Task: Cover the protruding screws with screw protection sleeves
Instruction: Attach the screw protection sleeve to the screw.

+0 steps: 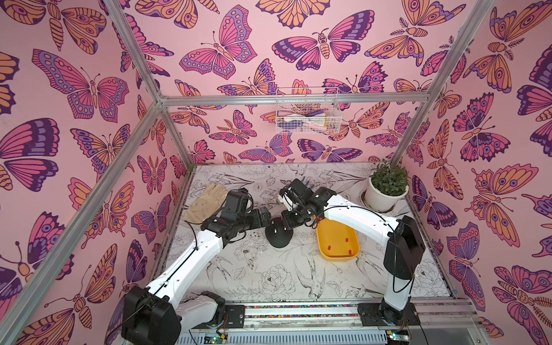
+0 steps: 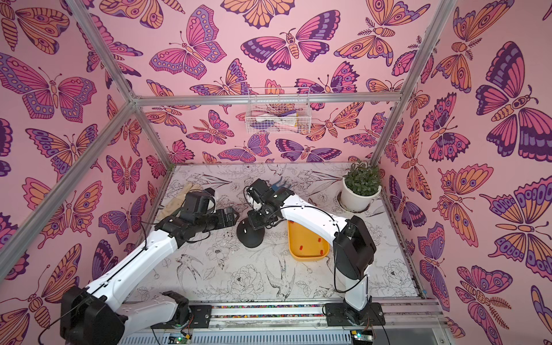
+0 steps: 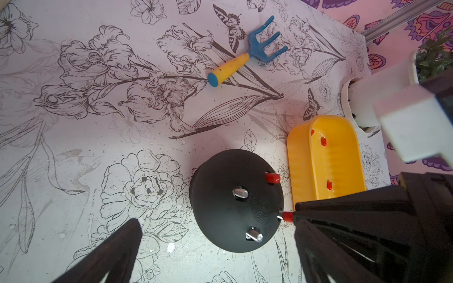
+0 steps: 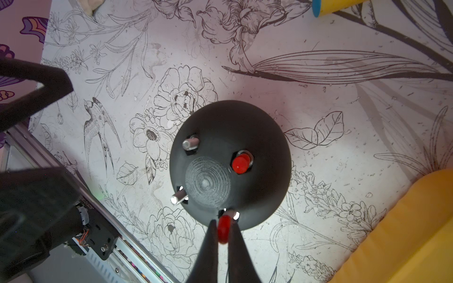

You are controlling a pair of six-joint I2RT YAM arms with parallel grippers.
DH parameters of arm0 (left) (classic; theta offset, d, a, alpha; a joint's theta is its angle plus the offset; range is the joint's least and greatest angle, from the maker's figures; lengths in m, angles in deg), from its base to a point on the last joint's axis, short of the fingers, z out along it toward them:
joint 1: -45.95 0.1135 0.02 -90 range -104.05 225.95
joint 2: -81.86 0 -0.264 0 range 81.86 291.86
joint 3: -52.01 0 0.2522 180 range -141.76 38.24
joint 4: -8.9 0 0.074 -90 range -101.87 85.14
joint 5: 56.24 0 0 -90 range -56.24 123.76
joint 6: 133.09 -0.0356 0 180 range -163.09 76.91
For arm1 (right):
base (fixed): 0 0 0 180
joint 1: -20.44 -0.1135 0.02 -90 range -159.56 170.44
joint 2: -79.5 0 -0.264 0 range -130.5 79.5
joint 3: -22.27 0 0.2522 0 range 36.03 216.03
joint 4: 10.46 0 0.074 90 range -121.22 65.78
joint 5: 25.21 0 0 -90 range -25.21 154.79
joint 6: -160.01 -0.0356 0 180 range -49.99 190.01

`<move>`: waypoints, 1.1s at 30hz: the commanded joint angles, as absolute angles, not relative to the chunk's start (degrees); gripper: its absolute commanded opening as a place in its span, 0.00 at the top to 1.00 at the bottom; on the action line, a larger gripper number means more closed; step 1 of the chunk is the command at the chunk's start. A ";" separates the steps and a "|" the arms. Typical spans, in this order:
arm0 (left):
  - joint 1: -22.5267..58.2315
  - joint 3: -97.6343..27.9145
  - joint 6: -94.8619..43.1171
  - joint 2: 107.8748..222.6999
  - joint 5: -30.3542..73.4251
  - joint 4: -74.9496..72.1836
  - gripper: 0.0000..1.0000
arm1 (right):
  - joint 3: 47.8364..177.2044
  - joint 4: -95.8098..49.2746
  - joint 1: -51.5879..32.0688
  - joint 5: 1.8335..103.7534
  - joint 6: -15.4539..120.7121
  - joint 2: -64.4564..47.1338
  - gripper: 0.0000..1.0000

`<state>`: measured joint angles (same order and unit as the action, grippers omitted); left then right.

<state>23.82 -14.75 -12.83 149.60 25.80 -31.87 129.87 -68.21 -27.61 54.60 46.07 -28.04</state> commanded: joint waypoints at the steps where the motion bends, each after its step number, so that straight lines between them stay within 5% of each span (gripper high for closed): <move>1: 24.15 -13.96 -13.65 148.83 25.25 -31.58 0.00 | 131.39 -69.39 -28.02 54.07 46.55 -29.18 0.88; 33: 24.19 -13.88 -13.72 148.39 25.24 -31.58 0.00 | 131.48 -68.78 -28.09 54.61 46.68 -27.92 0.75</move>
<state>23.82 -14.75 -12.85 149.36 25.80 -31.87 129.94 -68.21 -27.61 54.47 46.09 -28.20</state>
